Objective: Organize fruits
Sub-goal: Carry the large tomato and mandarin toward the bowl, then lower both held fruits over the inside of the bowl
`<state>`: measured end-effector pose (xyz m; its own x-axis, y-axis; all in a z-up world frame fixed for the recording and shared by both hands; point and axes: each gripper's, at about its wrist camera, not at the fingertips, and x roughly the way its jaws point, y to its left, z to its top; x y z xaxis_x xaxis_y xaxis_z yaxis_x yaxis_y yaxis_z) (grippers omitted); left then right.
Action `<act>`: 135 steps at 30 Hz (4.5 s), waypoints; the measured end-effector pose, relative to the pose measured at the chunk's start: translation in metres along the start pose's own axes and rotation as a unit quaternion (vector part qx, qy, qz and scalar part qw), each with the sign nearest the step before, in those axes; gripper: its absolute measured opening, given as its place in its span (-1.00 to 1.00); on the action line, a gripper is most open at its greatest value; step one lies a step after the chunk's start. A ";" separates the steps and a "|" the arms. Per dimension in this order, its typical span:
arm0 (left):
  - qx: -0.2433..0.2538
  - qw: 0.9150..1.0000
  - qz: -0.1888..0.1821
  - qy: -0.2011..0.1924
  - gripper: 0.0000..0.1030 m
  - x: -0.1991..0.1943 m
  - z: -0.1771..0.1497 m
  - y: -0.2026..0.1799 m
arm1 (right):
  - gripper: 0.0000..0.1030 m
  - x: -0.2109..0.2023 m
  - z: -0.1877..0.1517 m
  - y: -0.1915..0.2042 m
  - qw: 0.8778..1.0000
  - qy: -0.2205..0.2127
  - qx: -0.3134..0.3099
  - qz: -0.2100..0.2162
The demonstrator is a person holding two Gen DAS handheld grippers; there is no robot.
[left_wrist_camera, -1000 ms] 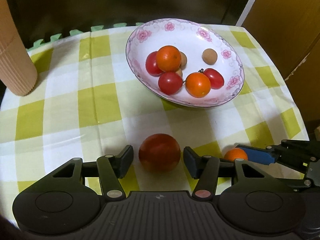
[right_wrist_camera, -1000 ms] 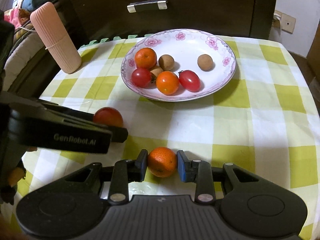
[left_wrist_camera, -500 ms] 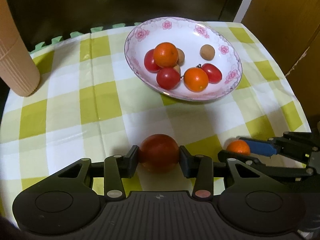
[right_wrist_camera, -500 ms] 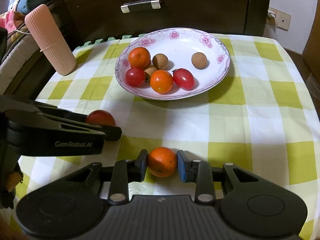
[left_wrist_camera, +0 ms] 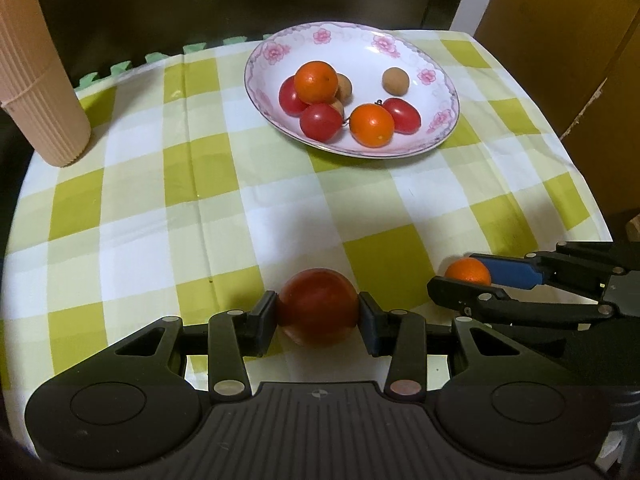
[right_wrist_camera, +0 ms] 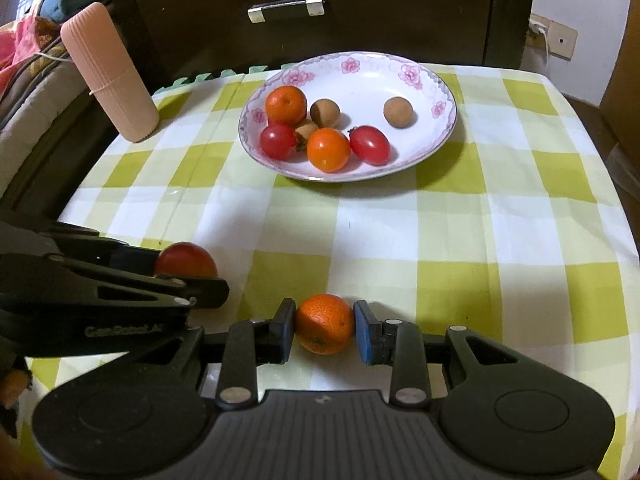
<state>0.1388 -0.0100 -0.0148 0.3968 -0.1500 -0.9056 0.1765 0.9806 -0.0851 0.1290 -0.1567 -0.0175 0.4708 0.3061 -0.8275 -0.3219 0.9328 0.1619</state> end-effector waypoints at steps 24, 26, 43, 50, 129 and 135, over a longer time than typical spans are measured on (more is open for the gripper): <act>-0.032 0.999 -0.013 -0.011 -0.02 -0.017 -0.008 0.007 | -0.42 -0.015 -0.012 0.005 1.000 -0.006 0.009 -0.002; -0.032 0.999 -0.013 -0.012 -0.02 -0.018 -0.010 0.006 | -0.42 -0.016 -0.011 0.006 1.000 -0.007 0.009 -0.002; -0.029 0.999 -0.019 -0.038 -0.02 -0.037 -0.009 -0.002 | -0.42 -0.032 -0.009 0.010 1.000 -0.023 0.018 -0.009; -0.034 0.998 -0.016 -0.052 -0.02 -0.042 -0.002 -0.002 | -0.42 -0.041 -0.003 0.010 0.999 -0.037 0.027 -0.010; 0.004 0.995 0.002 -0.096 -0.04 0.038 0.141 0.008 | -0.41 0.035 0.121 -0.068 0.991 -0.083 0.102 -0.010; 0.001 0.996 0.006 -0.090 -0.04 0.045 0.143 0.008 | -0.41 0.044 0.121 -0.068 0.992 -0.076 0.101 -0.011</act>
<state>0.2870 -0.0273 0.0038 0.5536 -0.1592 -0.8174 0.1726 0.9822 -0.0744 0.2707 -0.1837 0.0003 0.5987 0.2958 -0.7444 -0.1456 0.9540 0.2620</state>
